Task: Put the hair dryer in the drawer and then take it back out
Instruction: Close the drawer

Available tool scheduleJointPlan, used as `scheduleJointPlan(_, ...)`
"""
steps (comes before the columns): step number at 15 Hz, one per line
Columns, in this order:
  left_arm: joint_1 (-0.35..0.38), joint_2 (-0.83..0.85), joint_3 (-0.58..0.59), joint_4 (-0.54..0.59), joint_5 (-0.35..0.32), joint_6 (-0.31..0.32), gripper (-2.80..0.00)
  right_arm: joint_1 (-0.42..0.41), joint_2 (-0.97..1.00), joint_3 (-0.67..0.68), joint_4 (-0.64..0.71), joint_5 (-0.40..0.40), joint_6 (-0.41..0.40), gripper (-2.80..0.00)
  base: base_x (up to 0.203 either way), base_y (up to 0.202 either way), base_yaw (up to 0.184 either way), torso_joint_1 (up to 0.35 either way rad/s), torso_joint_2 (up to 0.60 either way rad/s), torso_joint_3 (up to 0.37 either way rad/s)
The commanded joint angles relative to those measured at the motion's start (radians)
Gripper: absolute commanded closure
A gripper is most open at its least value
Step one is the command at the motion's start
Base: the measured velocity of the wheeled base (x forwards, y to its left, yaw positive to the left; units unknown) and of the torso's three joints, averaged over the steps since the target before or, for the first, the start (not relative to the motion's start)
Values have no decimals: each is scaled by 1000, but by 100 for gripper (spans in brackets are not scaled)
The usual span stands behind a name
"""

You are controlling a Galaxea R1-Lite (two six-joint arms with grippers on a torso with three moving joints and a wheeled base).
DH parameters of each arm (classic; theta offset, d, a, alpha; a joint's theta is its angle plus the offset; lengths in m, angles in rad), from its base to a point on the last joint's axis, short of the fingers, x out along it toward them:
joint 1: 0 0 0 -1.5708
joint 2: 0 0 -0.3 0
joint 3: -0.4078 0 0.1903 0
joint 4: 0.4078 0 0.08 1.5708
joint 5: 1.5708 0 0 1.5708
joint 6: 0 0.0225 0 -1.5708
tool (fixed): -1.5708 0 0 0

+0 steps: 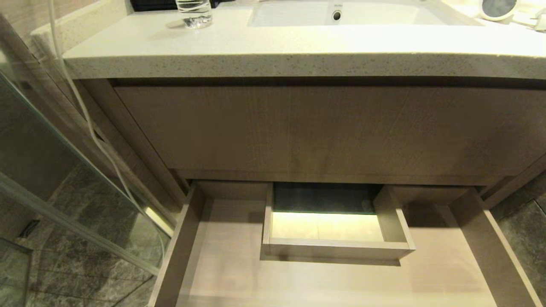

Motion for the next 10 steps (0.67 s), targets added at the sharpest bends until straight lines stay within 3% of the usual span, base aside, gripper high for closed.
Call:
scheduleJointPlan(1, 0, 0, 1, 1, 0, 0, 0, -28, 162, -110, -87, -19, -4, 0, 0, 0, 0, 0, 0, 0)
scheduleJointPlan(4, 0, 0, 1, 1, 0, 0, 0, -39, 215, -136, -134, -68, -61, 0, 0, 0, 0, 0, 0, 0)
scheduleJointPlan(7, 0, 0, 1, 1, 0, 0, 0, -69, 271, -134, -176, -65, -70, 0, 0, 0, 0, 0, 0, 0)
scheduleJointPlan(10, 0, 0, 1, 1, 0, 0, 0, -90, 316, -132, -317, -67, -165, 0, 0, 0, 0, 0, 0, 0)
